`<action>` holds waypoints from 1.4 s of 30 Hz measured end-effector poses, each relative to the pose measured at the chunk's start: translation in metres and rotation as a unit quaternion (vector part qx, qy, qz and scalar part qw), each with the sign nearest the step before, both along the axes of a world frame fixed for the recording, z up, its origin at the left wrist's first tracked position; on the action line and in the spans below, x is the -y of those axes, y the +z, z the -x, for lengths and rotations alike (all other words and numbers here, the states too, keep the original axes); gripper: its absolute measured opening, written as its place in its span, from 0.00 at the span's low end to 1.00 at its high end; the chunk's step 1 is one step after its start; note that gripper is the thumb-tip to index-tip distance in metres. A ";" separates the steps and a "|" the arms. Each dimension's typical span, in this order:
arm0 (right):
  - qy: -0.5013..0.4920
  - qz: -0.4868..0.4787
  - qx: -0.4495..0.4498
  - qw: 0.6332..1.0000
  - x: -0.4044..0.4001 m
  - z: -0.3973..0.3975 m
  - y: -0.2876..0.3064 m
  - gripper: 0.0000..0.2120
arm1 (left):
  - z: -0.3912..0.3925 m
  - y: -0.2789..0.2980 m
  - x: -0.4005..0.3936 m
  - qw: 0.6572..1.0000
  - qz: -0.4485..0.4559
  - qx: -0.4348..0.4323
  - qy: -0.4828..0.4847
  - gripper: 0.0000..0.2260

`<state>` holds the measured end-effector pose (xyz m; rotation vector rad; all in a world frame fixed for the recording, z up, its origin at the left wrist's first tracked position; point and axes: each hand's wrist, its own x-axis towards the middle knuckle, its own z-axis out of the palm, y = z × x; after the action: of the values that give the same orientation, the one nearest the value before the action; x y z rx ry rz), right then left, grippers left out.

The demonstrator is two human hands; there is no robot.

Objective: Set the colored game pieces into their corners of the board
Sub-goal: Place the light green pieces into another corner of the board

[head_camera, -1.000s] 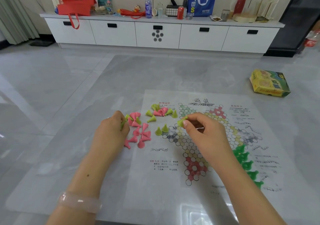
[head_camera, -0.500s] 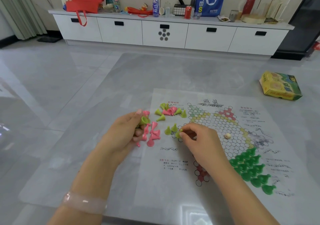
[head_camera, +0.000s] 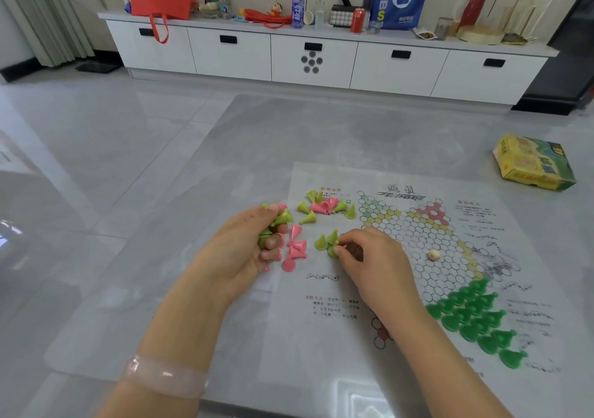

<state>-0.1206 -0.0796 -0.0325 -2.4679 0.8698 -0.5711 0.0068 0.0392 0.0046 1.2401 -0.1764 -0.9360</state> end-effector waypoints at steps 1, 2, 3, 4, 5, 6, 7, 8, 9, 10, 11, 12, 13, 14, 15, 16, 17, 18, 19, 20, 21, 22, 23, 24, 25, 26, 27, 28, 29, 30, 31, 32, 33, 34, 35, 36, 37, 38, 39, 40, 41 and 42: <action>0.000 0.002 0.000 1.000 0.000 0.000 0.000 0.05 | 0.000 0.001 0.000 1.000 0.003 0.002 -0.001 0.06; 0.000 0.003 0.000 1.000 0.000 0.000 0.000 0.05 | 0.001 0.001 -0.001 1.000 0.005 0.004 -0.003 0.05; 0.000 0.003 -0.001 1.000 0.000 0.000 0.000 0.05 | 0.001 0.001 -0.001 1.000 0.005 0.008 -0.006 0.05; 0.001 0.004 -0.003 1.000 0.000 -0.001 0.000 0.05 | 0.002 0.001 -0.001 1.000 0.003 0.013 -0.010 0.04; 0.002 0.006 -0.005 1.000 0.000 -0.001 0.000 0.05 | 0.002 0.001 -0.001 1.000 0.001 0.017 -0.013 0.04; 0.002 0.007 -0.007 1.000 -0.001 -0.001 0.000 0.05 | 0.002 0.001 -0.001 1.000 -0.002 0.021 -0.015 0.04; 0.002 0.006 -0.006 1.000 -0.001 0.000 0.000 0.05 | 0.002 0.001 -0.001 1.000 -0.004 0.024 -0.016 0.04; 0.002 0.006 -0.005 1.000 -0.001 0.000 0.000 0.06 | 0.002 0.001 -0.001 0.999 -0.006 0.027 -0.017 0.05; 0.002 0.006 -0.005 1.000 -0.001 0.000 0.000 0.06 | 0.002 0.001 -0.001 0.999 -0.006 0.028 -0.017 0.05; 0.003 0.007 -0.005 1.000 -0.001 0.000 0.000 0.06 | 0.002 0.001 -0.001 0.999 -0.006 0.030 -0.017 0.05; 0.005 0.006 -0.006 1.000 0.000 0.000 0.000 0.06 | 0.002 0.000 -0.001 0.999 -0.006 0.033 -0.018 0.05; 0.006 0.004 -0.007 1.000 -0.001 -0.001 0.000 0.06 | 0.002 0.000 -0.001 0.999 -0.008 0.038 -0.021 0.05; 0.007 0.002 -0.006 1.000 -0.001 0.000 0.000 0.06 | 0.002 0.000 -0.001 0.999 -0.011 0.044 -0.024 0.05; 0.006 -0.002 0.000 1.000 -0.001 0.000 0.000 0.06 | 0.003 0.000 -0.001 0.998 -0.013 0.050 -0.027 0.05; 0.005 -0.006 0.011 1.000 -0.001 0.001 0.001 0.05 | 0.003 -0.001 -0.001 0.998 -0.014 0.055 -0.028 0.05; 0.004 -0.007 0.029 1.000 -0.002 0.002 0.004 0.05 | 0.004 -0.001 -0.001 0.998 -0.015 0.059 -0.029 0.05; 0.007 -0.007 0.053 0.999 -0.002 0.003 0.007 0.05 | 0.006 -0.002 0.000 0.997 -0.017 0.064 -0.030 0.05; 0.020 -0.006 0.080 0.997 -0.003 0.004 0.012 0.05 | 0.007 -0.002 0.001 0.997 -0.021 0.072 -0.035 0.06; 0.041 -0.001 0.104 0.994 -0.005 0.005 0.017 0.07 | 0.010 -0.003 0.002 0.996 -0.025 0.081 -0.042 0.06; 0.068 0.006 0.123 0.990 -0.007 0.005 0.021 0.09 | 0.012 -0.003 0.003 0.994 -0.027 0.089 -0.049 0.06; 0.097 0.014 0.135 0.986 -0.009 0.005 0.025 0.10 | 0.014 -0.004 0.004 0.993 -0.027 0.095 -0.057 0.06; 0.121 0.019 0.140 0.982 -0.012 0.005 0.026 0.12 | 0.016 -0.004 0.005 0.992 -0.027 0.100 -0.067 0.07; 0.141 0.024 0.141 0.980 -0.014 0.005 0.026 0.13 | 0.018 -0.004 0.006 0.991 -0.029 0.106 -0.077 0.07; 0.155 0.027 0.141 0.977 -0.016 0.004 0.025 0.13 | 0.019 -0.004 0.007 0.989 -0.032 0.113 -0.087 0.07; 0.165 0.032 0.141 0.976 -0.018 0.004 0.023 0.12 | 0.021 -0.005 0.008 0.988 -0.038 0.119 -0.095 0.07; 0.169 0.037 0.143 0.975 -0.018 0.004 0.022 0.12 | 0.021 -0.005 0.008 0.986 -0.045 0.124 -0.102 0.07; 0.167 0.044 0.146 0.974 -0.018 0.003 0.020 0.11 | 0.022 -0.006 0.008 0.984 -0.052 0.129 -0.107 0.06; 0.164 0.050 0.149 0.974 -0.018 0.003 0.019 0.11 | 0.023 -0.005 0.007 0.983 -0.057 0.134 -0.110 0.06; 0.162 0.055 0.152 0.973 -0.017 0.003 0.019 0.10 | 0.023 -0.004 0.007 0.983 -0.057 0.136 -0.112 0.06; 0.163 0.061 0.154 0.973 -0.017 0.003 0.019 0.09 | 0.023 -0.003 0.006 0.983 -0.056 0.136 -0.111 0.06; 0.163 0.066 0.156 0.972 -0.016 0.003 0.020 0.09 | 0.023 -0.002 0.005 0.983 -0.056 0.135 -0.110 0.06; 0.161 0.069 0.157 0.972 -0.015 0.003 0.021 0.08 | 0.023 -0.001 0.004 0.983 -0.057 0.134 -0.108 0.06; 0.158 0.068 0.158 0.972 -0.014 0.003 0.022 0.07 | 0.023 0.000 0.004 0.983 -0.057 0.136 -0.107 0.06; 0.155 0.063 0.158 0.973 -0.014 0.003 0.022 0.07 | 0.022 0.001 0.003 0.983 -0.057 0.138 -0.106 0.07; 0.153 0.055 0.159 0.974 -0.013 0.003 0.023 0.06 | 0.022 0.001 0.003 0.983 -0.058 0.141 -0.106 0.07; 0.150 0.042 0.160 0.975 -0.012 0.004 0.024 0.06 | 0.022 0.001 0.002 0.982 -0.060 0.145 -0.108 0.07; 0.142 0.022 0.164 0.976 -0.012 0.004 0.026 0.05 | 0.022 0.002 0.002 0.981 -0.063 0.150 -0.108 0.07; 0.128 -0.008 0.171 0.977 -0.011 0.004 0.027 0.05 | 0.023 0.003 0.001 0.980 -0.065 0.155 -0.106 0.07; 0.106 -0.042 0.184 0.976 -0.009 0.004 0.029 0.05 | 0.023 0.004 0.001 0.979 -0.065 0.163 -0.100 0.08; 0.076 -0.075 0.198 0.974 -0.005 0.004 0.030 0.06 | 0.022 0.005 0.000 0.978 -0.065 0.174 -0.091 0.08; 0.041 -0.102 0.208 0.972 -0.001 0.004 0.030 0.06 | 0.021 0.005 -0.001 0.976 -0.067 0.188 -0.082 0.09; 0.006 -0.120 0.209 0.971 0.004 0.004 0.029 0.07 | 0.020 0.005 -0.002 0.973 -0.073 0.205 -0.072 0.09</action>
<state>-0.1243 -0.0836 -0.0031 -2.0291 0.7053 -0.8838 -0.0132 0.0407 0.0093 1.5665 -0.5372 -0.8183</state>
